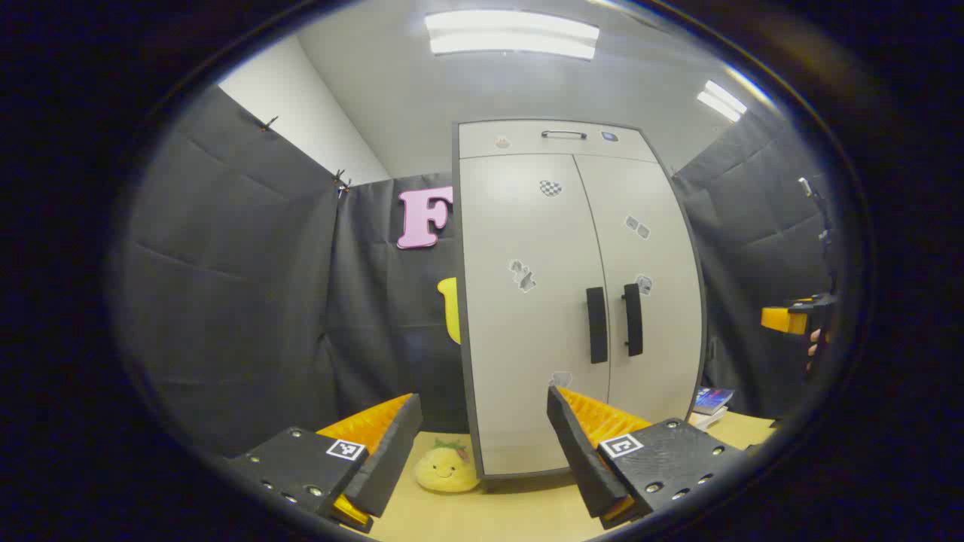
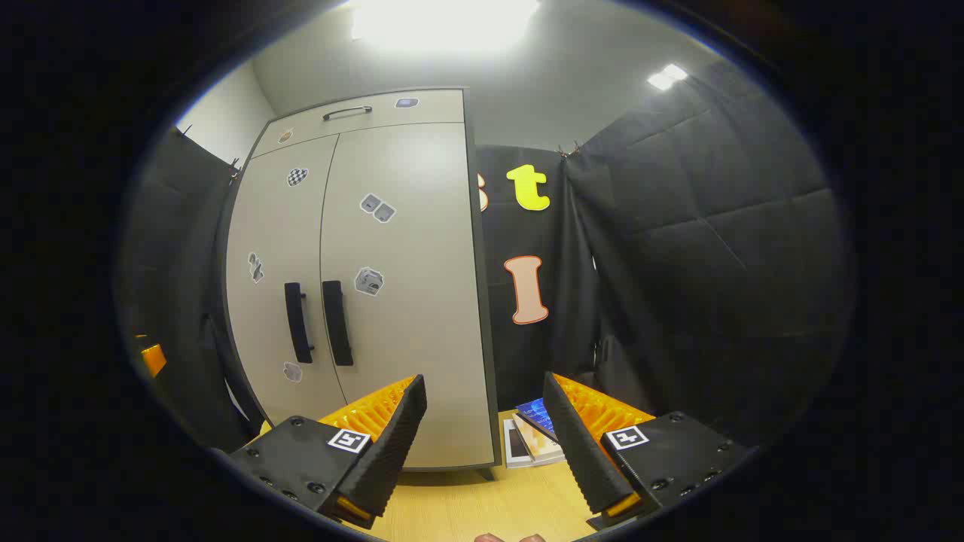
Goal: Open the right door of the double-door shoe cabinet with the right hand, and open the left door with the left hand.
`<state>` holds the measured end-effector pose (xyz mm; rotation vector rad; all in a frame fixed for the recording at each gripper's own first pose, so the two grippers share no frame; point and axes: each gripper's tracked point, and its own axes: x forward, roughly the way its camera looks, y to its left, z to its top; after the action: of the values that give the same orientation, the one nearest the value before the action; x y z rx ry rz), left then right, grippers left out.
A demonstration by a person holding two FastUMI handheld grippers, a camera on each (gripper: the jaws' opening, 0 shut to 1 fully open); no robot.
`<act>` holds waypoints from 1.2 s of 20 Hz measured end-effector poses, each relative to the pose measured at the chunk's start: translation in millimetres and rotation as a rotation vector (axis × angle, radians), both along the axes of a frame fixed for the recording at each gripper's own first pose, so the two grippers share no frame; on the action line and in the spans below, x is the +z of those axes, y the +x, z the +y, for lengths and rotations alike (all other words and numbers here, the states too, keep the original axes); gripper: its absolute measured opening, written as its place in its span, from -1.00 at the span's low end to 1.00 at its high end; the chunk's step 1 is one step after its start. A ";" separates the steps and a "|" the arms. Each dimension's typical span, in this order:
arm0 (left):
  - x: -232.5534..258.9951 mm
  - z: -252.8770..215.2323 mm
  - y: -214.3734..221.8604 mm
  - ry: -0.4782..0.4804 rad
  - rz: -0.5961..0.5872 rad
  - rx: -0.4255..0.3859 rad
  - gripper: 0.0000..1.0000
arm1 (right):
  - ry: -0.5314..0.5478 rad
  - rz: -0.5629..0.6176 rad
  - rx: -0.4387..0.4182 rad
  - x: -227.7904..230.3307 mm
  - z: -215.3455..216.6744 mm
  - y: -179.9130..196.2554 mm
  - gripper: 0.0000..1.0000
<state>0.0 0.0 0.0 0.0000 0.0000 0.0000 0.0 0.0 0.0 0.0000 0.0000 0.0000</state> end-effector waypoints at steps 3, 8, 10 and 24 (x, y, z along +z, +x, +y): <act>-4.9 -9.9 -1.8 0.006 0.006 -0.013 0.93 | 0.001 0.011 0.008 -2.4 1.6 -1.2 0.95; -4.8 -20.2 -0.8 0.002 0.001 -0.030 0.94 | 0.006 0.002 0.014 4.6 1.4 -0.2 0.95; -4.2 -20.6 -1.2 0.001 -0.003 -0.031 0.94 | 0.011 0.001 0.020 7.2 2.3 2.1 0.95; -22.3 0.2 7.7 -0.048 0.040 -0.002 0.92 | 0.036 -0.028 0.130 55.5 56.0 45.3 0.95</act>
<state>7.7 0.2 -22.3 -0.0479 0.0397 -0.0016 45.3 56.0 55.5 0.0362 -0.0284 0.1301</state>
